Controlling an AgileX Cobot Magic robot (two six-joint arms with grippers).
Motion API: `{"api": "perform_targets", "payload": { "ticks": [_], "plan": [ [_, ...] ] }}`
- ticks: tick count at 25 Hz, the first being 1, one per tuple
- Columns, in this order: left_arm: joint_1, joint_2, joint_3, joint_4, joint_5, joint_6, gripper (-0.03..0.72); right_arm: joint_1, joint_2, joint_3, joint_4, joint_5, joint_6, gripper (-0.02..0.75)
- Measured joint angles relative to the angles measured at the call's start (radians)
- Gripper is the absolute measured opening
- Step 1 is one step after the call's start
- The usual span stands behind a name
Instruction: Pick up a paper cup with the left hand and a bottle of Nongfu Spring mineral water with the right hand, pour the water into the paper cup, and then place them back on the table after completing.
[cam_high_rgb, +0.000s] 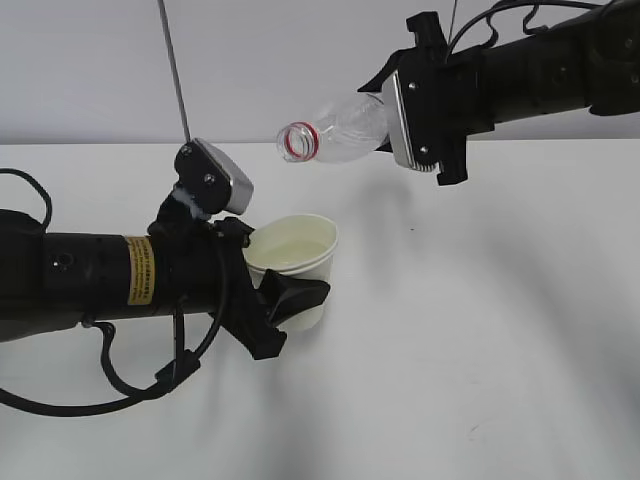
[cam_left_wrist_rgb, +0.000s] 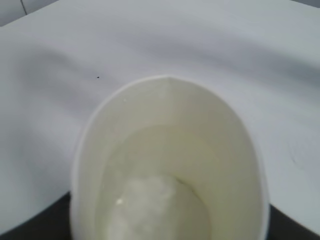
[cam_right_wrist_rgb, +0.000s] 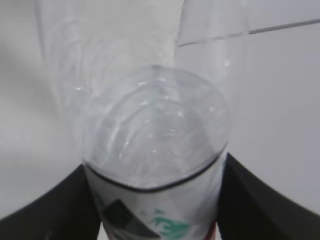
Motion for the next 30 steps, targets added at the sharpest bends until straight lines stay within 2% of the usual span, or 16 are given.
{"api": "perform_targets", "payload": {
  "ticks": [8,12,16,19,23,30],
  "plan": [
    [0.111,0.0,0.0,-0.049,0.0,0.0,0.402,0.0,0.008,-0.002,0.006,0.0,0.444,0.446],
    [0.161,0.0,0.0,-0.053,0.0,0.002,0.402,0.0,0.055,-0.002,0.095,-0.006,0.555,0.446],
    [0.184,0.0,0.0,-0.077,0.0,0.085,0.402,0.0,0.095,-0.004,0.302,-0.065,0.579,0.446],
    [0.185,0.0,0.0,-0.164,0.0,0.158,0.402,0.0,0.121,-0.004,0.422,-0.131,0.573,0.446],
    [0.189,0.018,0.0,-0.297,-0.02,0.237,0.402,0.0,0.163,-0.004,0.554,-0.178,0.535,0.446],
    [0.235,0.135,0.0,-0.368,-0.187,0.257,0.402,0.0,0.232,-0.004,0.73,-0.245,0.448,0.446]
  ]
}}
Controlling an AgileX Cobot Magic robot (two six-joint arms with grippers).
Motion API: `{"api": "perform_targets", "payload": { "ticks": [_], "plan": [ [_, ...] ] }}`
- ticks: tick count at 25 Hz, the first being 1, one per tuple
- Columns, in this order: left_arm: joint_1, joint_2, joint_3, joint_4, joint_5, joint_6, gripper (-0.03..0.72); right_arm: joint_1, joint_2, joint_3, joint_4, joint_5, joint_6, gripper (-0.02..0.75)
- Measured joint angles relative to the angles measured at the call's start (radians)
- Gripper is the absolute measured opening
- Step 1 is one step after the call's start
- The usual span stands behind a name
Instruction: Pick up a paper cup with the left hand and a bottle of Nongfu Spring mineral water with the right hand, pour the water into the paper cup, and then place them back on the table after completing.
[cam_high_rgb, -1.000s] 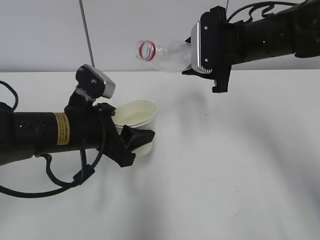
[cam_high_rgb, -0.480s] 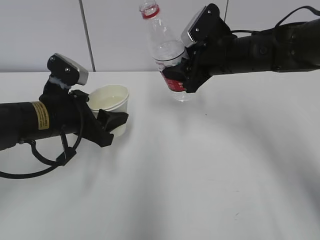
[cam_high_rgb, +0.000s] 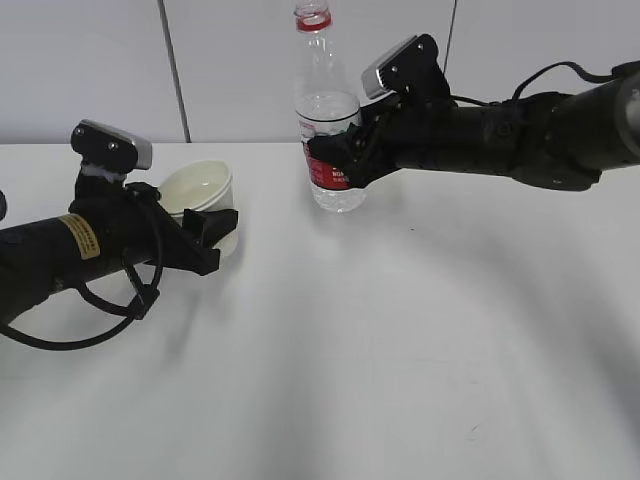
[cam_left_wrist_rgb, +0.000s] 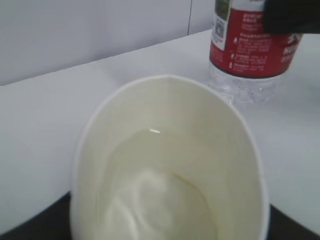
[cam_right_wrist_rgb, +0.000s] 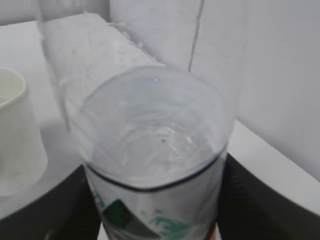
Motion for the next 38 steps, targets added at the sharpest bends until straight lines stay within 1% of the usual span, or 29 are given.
{"api": "perform_targets", "payload": {
  "ticks": [2,6,8,12,14,19,23,27,35,38],
  "plan": [
    [0.005,0.02,0.0,-0.012,-0.017,0.001,0.402,0.0,0.009,0.0,0.044,-0.017,-0.012,0.446],
    [0.007,0.044,0.0,-0.005,-0.018,0.003,0.401,0.0,0.043,-0.002,0.119,-0.054,-0.023,0.446],
    [0.007,0.053,0.0,-0.002,-0.007,0.003,0.401,0.0,0.062,0.005,0.131,-0.075,-0.037,0.446],
    [0.008,0.075,-0.001,-0.003,0.001,0.003,0.401,0.0,0.068,0.068,0.148,-0.167,-0.097,0.446],
    [0.008,0.085,-0.001,-0.003,0.003,0.003,0.4,0.0,0.068,0.097,0.165,-0.182,-0.105,0.446],
    [0.009,0.086,-0.001,0.026,0.013,0.003,0.4,-0.014,0.068,0.178,0.186,-0.224,-0.123,0.446],
    [0.009,0.086,-0.001,0.046,0.037,0.003,0.4,-0.027,0.068,0.213,0.193,-0.24,-0.148,0.446],
    [0.007,0.107,-0.001,0.091,0.048,0.003,0.4,-0.032,0.068,0.218,0.194,-0.244,-0.152,0.446],
    [0.006,0.123,-0.008,0.095,0.023,0.003,0.4,-0.032,0.068,0.218,0.189,-0.246,-0.162,0.446],
    [0.006,0.123,-0.008,0.094,0.023,0.003,0.424,-0.032,0.068,0.218,0.189,-0.246,-0.163,0.446]
  ]
}}
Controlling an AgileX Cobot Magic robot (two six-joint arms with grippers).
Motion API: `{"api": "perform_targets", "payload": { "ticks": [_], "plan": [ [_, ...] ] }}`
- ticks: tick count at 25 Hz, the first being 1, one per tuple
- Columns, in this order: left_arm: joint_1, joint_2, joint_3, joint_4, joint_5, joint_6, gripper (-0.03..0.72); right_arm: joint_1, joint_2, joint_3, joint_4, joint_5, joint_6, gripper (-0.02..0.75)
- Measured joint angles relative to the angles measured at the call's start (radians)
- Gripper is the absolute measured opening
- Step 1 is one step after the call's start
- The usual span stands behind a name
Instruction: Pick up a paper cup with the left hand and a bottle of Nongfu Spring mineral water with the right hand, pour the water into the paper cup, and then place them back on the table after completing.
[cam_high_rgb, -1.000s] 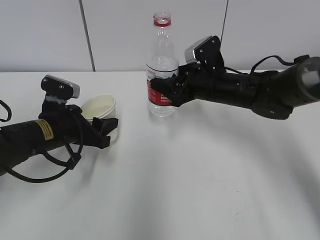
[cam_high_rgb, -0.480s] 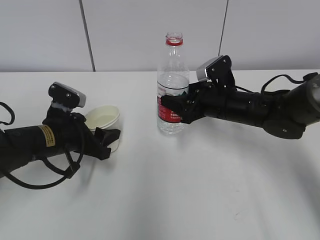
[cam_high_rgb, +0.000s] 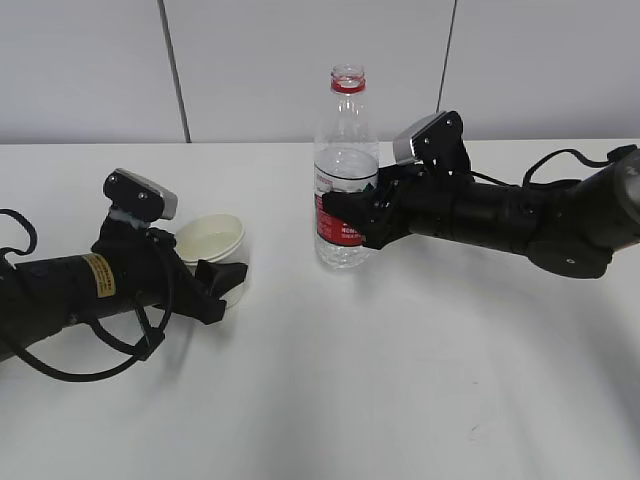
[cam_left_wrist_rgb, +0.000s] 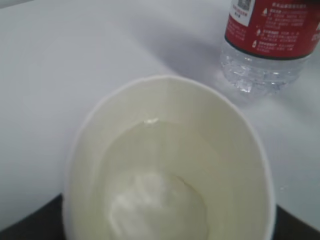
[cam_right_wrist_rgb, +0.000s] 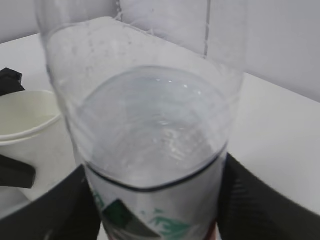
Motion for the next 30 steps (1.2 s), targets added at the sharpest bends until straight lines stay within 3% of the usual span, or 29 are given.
{"api": "perform_targets", "payload": {
  "ticks": [6,18,25,30],
  "plan": [
    [0.0,0.0,0.0,-0.013,-0.001,0.0,0.533,0.0,0.0,0.0,0.0,0.017,0.0,0.456],
    [-0.001,0.0,0.0,-0.014,-0.025,0.0,0.55,0.0,0.002,0.0,0.003,0.044,0.0,0.463],
    [-0.001,0.0,0.0,-0.014,-0.031,0.0,0.554,0.0,0.072,0.0,0.037,-0.058,-0.027,0.465],
    [-0.001,0.0,0.0,-0.014,-0.032,0.0,0.6,0.0,0.08,0.0,0.037,-0.077,-0.055,0.548]
  ]
}}
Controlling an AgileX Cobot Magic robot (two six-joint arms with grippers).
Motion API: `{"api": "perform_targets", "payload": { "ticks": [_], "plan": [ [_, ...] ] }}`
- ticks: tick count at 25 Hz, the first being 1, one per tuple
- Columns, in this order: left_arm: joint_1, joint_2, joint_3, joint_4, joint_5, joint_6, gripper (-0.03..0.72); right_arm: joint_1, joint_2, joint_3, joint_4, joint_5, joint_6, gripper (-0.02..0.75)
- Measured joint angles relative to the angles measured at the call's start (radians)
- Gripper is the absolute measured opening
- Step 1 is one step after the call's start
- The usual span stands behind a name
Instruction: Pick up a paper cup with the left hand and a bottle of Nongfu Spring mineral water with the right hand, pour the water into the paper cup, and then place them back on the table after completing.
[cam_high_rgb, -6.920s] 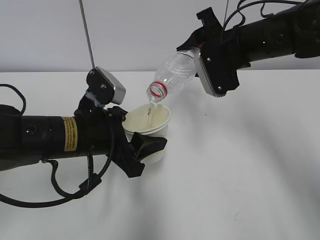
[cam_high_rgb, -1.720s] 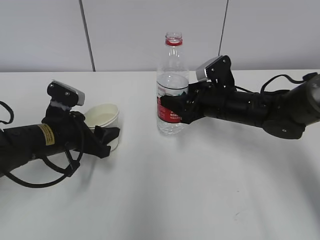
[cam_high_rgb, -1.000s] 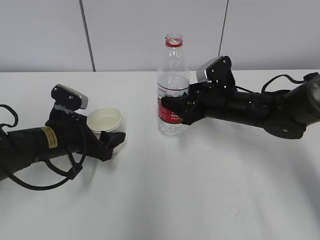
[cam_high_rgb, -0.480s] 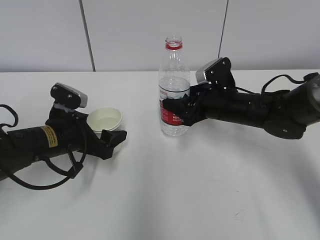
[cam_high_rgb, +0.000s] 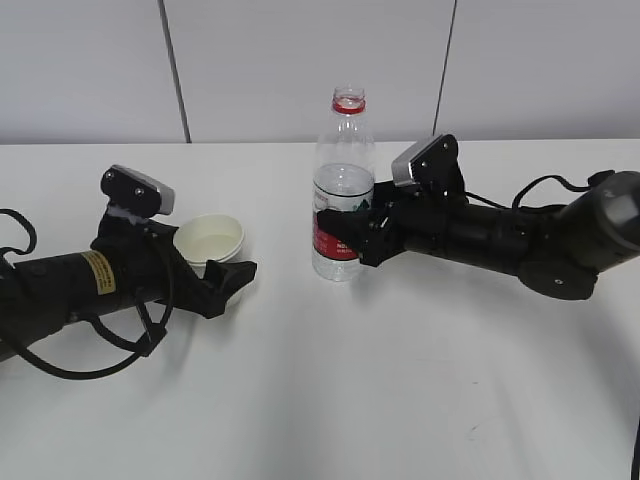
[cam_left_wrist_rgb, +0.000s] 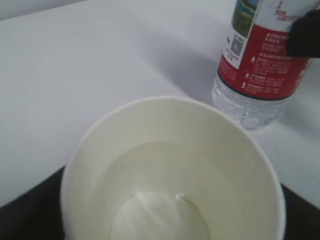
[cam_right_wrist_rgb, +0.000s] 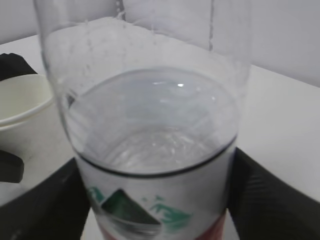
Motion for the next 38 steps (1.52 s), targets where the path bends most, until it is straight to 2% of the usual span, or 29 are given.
{"api": "perform_targets", "payload": {
  "ticks": [2,5,9,20,24,31,38],
  "plan": [
    [0.0,0.0,0.0,0.0,0.0,0.0,0.608,0.0,0.0,0.0,-0.002,-0.002,-0.002,0.623],
    [0.0,0.0,0.0,0.0,0.005,0.0,0.61,-0.009,0.0,0.0,-0.034,-0.004,-0.002,0.66],
    [-0.001,-0.01,0.011,0.001,0.045,0.0,0.613,-0.039,-0.016,0.035,-0.069,-0.006,-0.002,0.662],
    [0.016,-0.072,0.114,0.0,0.056,0.0,0.613,-0.13,-0.048,0.145,-0.072,-0.055,-0.002,0.661],
    [0.045,-0.112,0.155,0.0,0.064,0.0,0.613,-0.143,-0.05,0.151,-0.074,-0.057,-0.002,0.659],
    [0.12,-0.176,0.167,0.0,0.208,0.0,0.606,-0.181,-0.049,0.151,-0.061,-0.057,0.0,0.647],
    [0.231,-0.181,0.166,-0.003,0.22,0.005,0.594,-0.254,-0.049,0.153,0.081,-0.057,-0.033,0.635]
  ]
}}
